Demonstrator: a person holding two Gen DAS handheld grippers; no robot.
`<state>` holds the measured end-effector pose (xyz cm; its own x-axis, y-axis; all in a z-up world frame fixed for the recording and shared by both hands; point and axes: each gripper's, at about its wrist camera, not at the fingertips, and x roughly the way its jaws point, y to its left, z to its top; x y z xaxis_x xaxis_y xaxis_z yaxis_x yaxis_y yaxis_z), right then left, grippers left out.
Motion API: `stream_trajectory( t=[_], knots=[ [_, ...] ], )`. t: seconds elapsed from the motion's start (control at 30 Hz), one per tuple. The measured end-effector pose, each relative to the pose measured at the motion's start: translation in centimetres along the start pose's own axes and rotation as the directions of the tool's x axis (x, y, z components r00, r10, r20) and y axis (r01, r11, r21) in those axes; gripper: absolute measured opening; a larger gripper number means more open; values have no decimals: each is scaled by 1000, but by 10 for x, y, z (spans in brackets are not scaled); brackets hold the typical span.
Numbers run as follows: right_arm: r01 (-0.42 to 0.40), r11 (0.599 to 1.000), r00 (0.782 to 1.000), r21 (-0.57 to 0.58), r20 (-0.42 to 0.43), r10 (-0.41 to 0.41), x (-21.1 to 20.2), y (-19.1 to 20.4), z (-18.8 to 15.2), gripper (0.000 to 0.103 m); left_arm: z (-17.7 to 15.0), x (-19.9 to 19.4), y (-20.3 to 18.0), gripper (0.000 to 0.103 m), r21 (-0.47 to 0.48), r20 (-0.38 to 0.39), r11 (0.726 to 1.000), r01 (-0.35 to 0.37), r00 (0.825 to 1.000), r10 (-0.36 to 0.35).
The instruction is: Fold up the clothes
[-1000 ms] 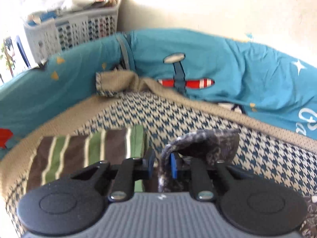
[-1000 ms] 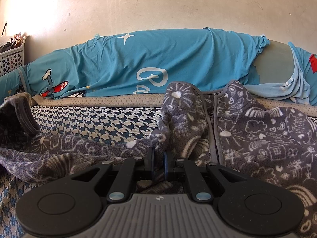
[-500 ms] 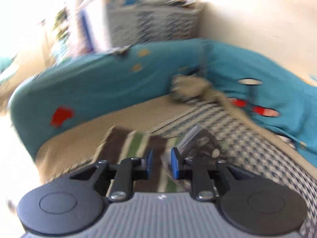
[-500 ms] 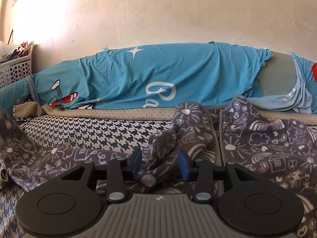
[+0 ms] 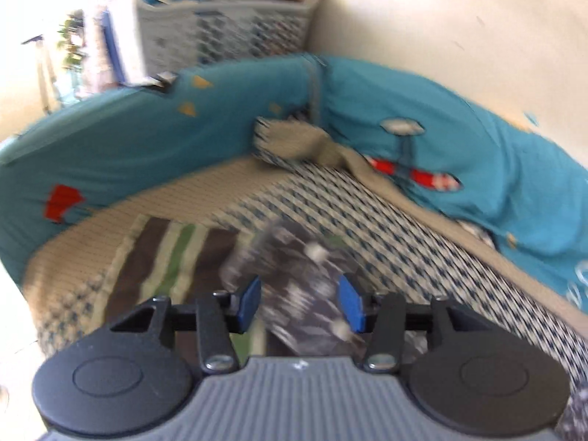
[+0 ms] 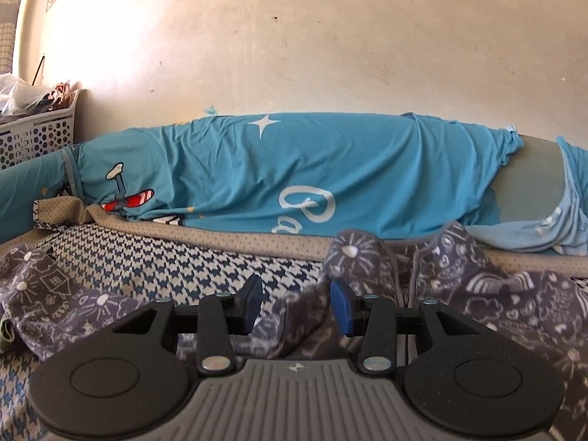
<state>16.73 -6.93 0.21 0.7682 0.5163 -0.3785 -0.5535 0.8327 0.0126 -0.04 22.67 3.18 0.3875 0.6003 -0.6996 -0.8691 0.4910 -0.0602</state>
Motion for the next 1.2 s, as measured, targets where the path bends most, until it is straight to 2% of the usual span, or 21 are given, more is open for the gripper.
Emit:
stream_trajectory(
  t=[0.07,0.2,0.33,0.43,0.53,0.67,0.77,0.9,1.1,1.2],
  knots=[
    [-10,1000,1000,-10,9,10,6,-2,5,27,-8,5,-15,47,29,-35,999,34,999,-33],
    [-52,997,999,-49,-11,52,19,-1,10,19,-25,12,-43,54,102,-68,992,68,996,-62],
    [-87,985,996,-152,-35,82,33,9,8,18,-37,22,-62,56,134,-122,985,109,988,-92],
    [-68,973,997,-220,-50,59,44,14,1,18,-45,29,-73,59,156,-156,980,121,983,-97],
    [-61,971,994,-229,-107,37,57,11,-6,18,-51,34,-81,60,171,-187,975,141,976,-109],
    [-36,971,990,-236,-141,3,64,2,-13,18,-58,39,-89,63,196,-208,969,151,972,-109],
    [-19,972,990,-235,-140,-14,61,1,-15,18,-62,40,-93,65,215,-216,964,154,971,-107],
    [-2,953,991,-303,-129,-39,61,9,-21,18,-66,42,-95,68,242,-221,958,153,970,-99],
    [-13,960,988,-281,-152,-31,69,7,-22,12,-69,47,-97,71,268,-225,952,145,971,-85],
    [-26,980,988,-195,-155,-5,71,0,-17,10,-70,49,-98,73,275,-225,951,139,971,-77]
  ],
)
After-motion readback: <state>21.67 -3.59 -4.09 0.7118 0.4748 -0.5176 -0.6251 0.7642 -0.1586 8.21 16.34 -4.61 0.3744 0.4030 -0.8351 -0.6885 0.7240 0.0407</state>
